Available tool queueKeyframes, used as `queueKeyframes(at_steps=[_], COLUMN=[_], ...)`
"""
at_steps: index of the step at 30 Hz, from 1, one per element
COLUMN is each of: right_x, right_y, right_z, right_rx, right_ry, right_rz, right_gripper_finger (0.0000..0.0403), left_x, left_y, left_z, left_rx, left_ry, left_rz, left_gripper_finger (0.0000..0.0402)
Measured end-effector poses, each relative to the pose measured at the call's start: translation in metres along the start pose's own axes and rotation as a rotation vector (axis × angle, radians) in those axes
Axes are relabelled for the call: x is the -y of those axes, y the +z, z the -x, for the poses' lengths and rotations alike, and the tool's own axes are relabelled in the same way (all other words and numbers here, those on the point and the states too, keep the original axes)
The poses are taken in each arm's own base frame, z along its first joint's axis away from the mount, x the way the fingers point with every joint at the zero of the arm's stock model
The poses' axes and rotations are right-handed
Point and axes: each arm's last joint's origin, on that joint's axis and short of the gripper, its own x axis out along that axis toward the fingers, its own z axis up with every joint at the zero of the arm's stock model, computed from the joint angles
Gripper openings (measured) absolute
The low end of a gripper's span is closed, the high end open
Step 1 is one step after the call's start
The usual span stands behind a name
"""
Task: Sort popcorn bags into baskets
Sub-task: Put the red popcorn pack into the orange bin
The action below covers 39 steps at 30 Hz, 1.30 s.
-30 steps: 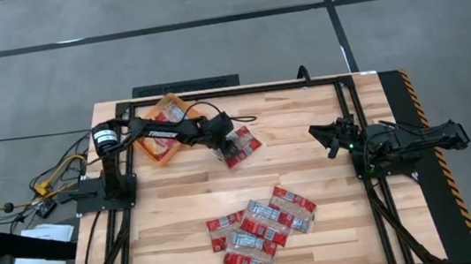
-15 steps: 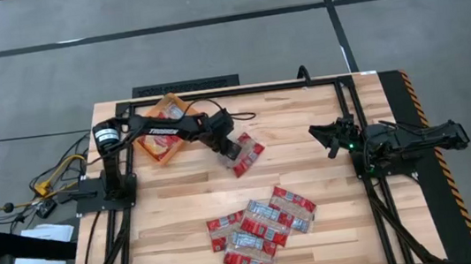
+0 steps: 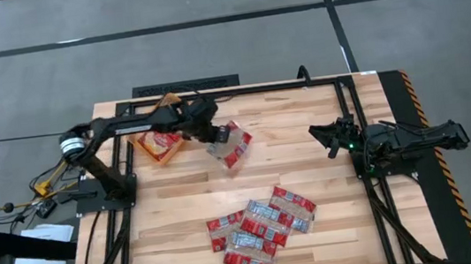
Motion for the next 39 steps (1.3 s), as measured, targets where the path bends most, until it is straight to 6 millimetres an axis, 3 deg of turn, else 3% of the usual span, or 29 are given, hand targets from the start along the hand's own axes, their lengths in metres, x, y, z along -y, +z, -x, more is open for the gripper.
queueKeyframes(at_steps=[8,18,23,30,39], right_x=[0.000,0.000,0.000,0.000,0.000], right_y=[0.000,0.000,0.000,0.000,0.000], right_z=[0.000,0.000,0.000,0.000,0.000], right_rx=[0.000,0.000,0.000,0.000,0.001], right_ry=[0.000,0.000,0.000,-0.001,-0.001], right_rz=[0.000,0.000,0.000,0.000,-0.001], right_gripper_finger=[0.0125,0.0127,0.0125,0.0124,0.0124], left_x=[-0.019,-0.060,-0.085,-0.112,-0.133], left_y=[-0.009,-0.039,-0.059,-0.082,-0.099], left_z=[0.055,0.096,0.101,0.093,0.079], left_rx=[0.181,0.480,0.564,0.584,0.599], left_ry=[0.255,0.287,0.278,0.287,0.332], left_rz=[0.226,0.694,0.857,1.005,1.121], left_gripper_finger=[0.0000,0.0000,0.0000,0.0000,0.0000])
